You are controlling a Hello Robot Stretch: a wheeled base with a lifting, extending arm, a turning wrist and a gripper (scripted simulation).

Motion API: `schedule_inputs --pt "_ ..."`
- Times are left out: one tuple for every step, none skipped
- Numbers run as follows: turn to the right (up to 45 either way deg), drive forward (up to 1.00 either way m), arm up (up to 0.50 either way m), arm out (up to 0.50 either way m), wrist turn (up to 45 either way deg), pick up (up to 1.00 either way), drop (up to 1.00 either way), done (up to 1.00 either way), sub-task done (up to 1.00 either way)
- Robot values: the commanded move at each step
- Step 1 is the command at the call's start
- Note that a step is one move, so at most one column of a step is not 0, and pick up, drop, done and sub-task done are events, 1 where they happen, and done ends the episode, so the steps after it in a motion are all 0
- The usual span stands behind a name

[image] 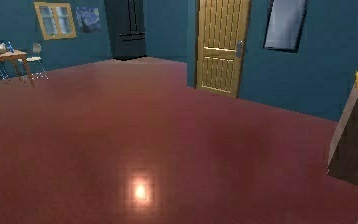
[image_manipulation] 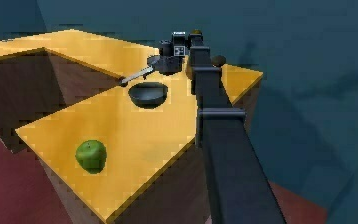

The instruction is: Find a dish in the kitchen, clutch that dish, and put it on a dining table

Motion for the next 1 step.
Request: schedule_inputs --pt "0.0 0.00 0.00 0.00 3.0 0.00 0.00 0.00 0.00"
